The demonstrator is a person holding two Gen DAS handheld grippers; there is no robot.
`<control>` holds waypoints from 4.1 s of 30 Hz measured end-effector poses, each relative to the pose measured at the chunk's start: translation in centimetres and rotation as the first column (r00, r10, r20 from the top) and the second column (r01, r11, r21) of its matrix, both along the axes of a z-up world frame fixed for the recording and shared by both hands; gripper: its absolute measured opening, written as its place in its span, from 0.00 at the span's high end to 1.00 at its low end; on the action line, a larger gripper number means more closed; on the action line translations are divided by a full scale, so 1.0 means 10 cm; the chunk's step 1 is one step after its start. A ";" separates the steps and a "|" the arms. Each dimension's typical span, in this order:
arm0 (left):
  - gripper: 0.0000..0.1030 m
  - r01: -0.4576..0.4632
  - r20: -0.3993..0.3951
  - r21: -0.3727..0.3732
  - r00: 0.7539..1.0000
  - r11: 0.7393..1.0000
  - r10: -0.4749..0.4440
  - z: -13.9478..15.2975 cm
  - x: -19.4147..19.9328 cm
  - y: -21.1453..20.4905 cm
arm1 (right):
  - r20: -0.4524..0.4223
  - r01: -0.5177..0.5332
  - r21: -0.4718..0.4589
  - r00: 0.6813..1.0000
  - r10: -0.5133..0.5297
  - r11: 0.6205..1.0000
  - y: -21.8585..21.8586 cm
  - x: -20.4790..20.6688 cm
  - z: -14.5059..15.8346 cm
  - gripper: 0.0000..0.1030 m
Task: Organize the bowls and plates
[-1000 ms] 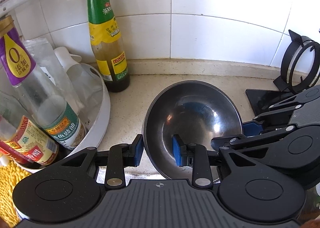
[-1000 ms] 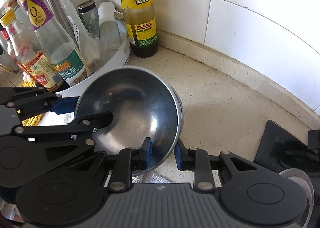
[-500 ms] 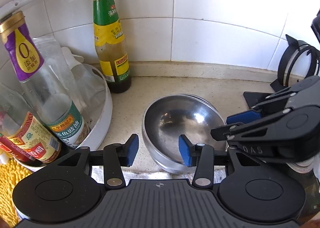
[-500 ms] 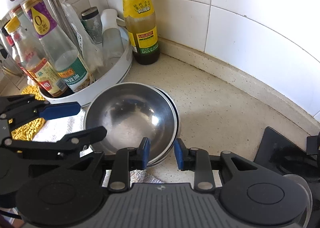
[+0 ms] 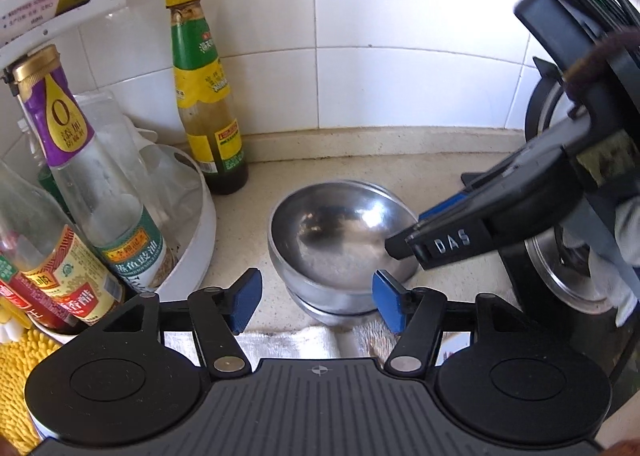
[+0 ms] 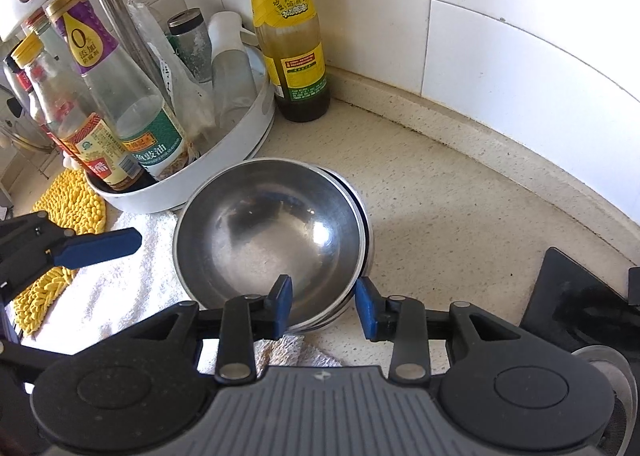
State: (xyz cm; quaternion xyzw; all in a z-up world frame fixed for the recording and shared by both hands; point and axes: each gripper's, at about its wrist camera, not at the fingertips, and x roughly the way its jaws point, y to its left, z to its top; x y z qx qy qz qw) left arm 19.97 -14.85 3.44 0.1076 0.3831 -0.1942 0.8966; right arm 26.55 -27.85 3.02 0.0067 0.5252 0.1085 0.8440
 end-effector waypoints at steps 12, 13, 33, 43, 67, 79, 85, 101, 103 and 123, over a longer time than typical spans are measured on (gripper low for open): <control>0.32 0.026 -0.031 0.002 0.999 1.000 -0.026 -0.11 -0.07 0.03 | -0.021 -0.008 0.036 1.000 0.009 0.999 0.00 -0.02 -0.03 0.58; 0.31 0.028 -0.033 0.003 0.999 1.000 -0.028 -0.12 -0.08 0.03 | -0.022 -0.008 0.037 1.000 0.009 0.999 -0.01 -0.02 -0.03 0.58; 0.25 0.109 -0.121 -0.033 0.986 0.993 -0.113 -0.58 0.07 0.09 | -0.061 0.014 0.078 0.998 -0.009 0.997 -0.11 0.22 -0.21 0.52; 0.21 0.160 -0.132 -0.028 0.978 0.987 -0.162 -0.75 0.27 -0.09 | -0.080 0.064 0.083 0.995 -0.057 0.995 -0.30 0.37 -0.34 0.49; 0.17 0.196 -0.144 -0.013 0.970 0.981 -0.196 -1.05 0.54 -0.26 | -0.084 0.049 0.180 0.996 -0.034 0.982 -0.26 0.55 -0.46 0.40; 0.11 0.279 -0.092 0.043 0.957 0.959 -0.275 -1.18 0.60 -0.31 | -0.040 -0.068 0.218 0.996 0.079 0.974 -0.35 0.56 -0.41 0.39; 0.11 0.334 -0.095 0.045 0.940 0.942 -0.329 -1.17 0.68 -0.25 | -0.016 -0.324 0.083 0.945 0.327 0.942 -0.57 0.33 -0.02 0.37; 0.06 0.466 -0.110 0.088 0.883 0.881 -0.456 -1.17 0.89 -0.24 | -0.078 -0.730 0.024 0.680 0.729 0.683 -0.38 0.59 -0.76 0.37; 0.05 0.475 -0.105 0.092 0.879 0.875 -0.466 -1.18 0.91 -0.25 | -0.076 -0.760 0.029 0.646 0.759 0.649 -0.34 0.61 -0.80 0.37; 0.00 0.505 -0.114 0.045 0.859 0.862 -0.498 -1.23 1.24 -0.15 | -0.140 -0.831 -0.127 0.556 0.820 0.542 0.11 0.82 -1.07 0.00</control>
